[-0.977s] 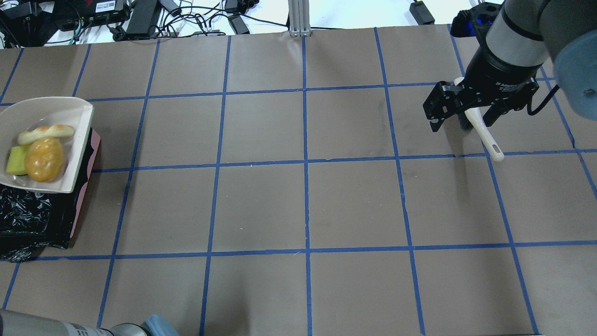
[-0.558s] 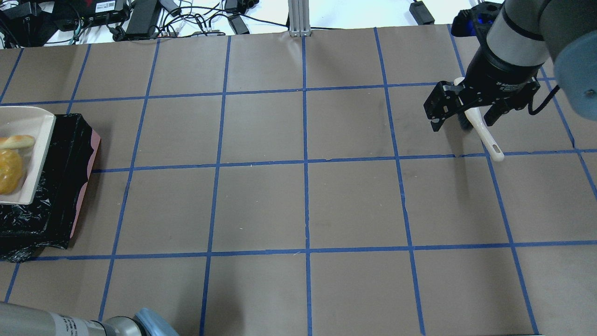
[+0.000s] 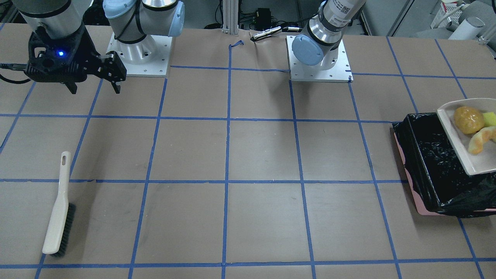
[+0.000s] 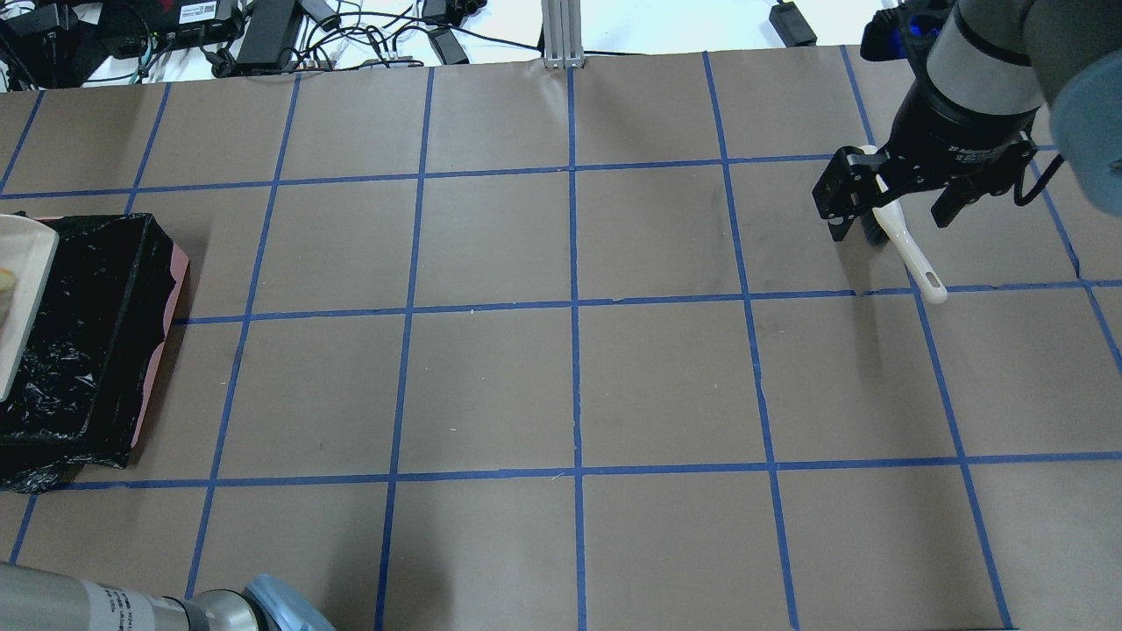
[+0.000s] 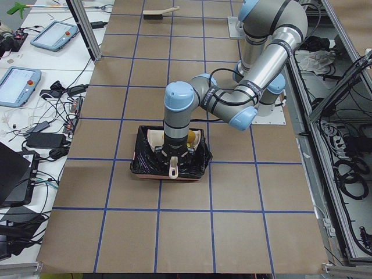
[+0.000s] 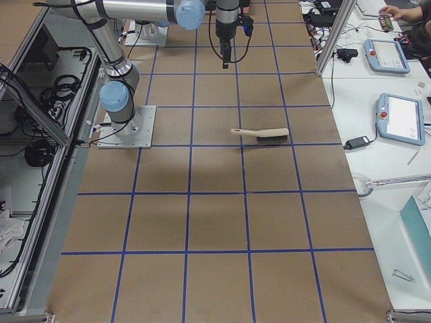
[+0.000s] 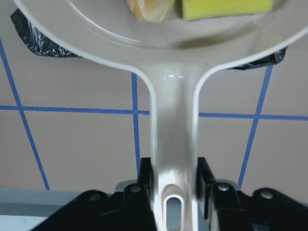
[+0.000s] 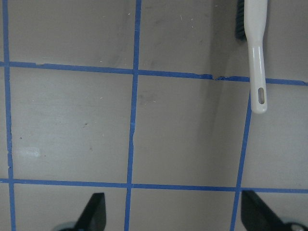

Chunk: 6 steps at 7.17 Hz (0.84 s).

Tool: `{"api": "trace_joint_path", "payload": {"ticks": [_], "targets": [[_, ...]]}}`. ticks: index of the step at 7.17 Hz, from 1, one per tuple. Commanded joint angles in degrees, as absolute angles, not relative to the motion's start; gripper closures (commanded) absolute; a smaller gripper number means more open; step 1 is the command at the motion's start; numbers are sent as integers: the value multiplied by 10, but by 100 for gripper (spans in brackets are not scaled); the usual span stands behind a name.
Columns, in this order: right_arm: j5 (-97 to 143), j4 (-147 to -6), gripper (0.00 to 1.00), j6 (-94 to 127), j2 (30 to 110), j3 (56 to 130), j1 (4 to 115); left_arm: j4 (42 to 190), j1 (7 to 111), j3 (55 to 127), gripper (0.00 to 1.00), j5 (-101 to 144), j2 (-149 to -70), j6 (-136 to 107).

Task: Sweep and dump trash into bin
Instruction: 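Tilt the dustpan with the left gripper to dump the toys into the bag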

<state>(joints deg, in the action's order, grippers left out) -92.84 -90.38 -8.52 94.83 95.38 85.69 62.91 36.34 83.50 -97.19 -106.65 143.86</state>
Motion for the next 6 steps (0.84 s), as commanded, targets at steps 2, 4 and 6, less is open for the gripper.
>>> {"api": "trace_joint_path", "payload": {"ticks": [2,4,6], "targets": [[-921,-900,0,-83,960,949,858,551,361,845,100,-1013,-1082,1441],[-889,-900,0,-83,961,949,859,517,369,848,100,-1047,-1083,1440],[-885,-901,0,-83,958,949,859,409,393,872,100,-1106,-1089,1458]]}}
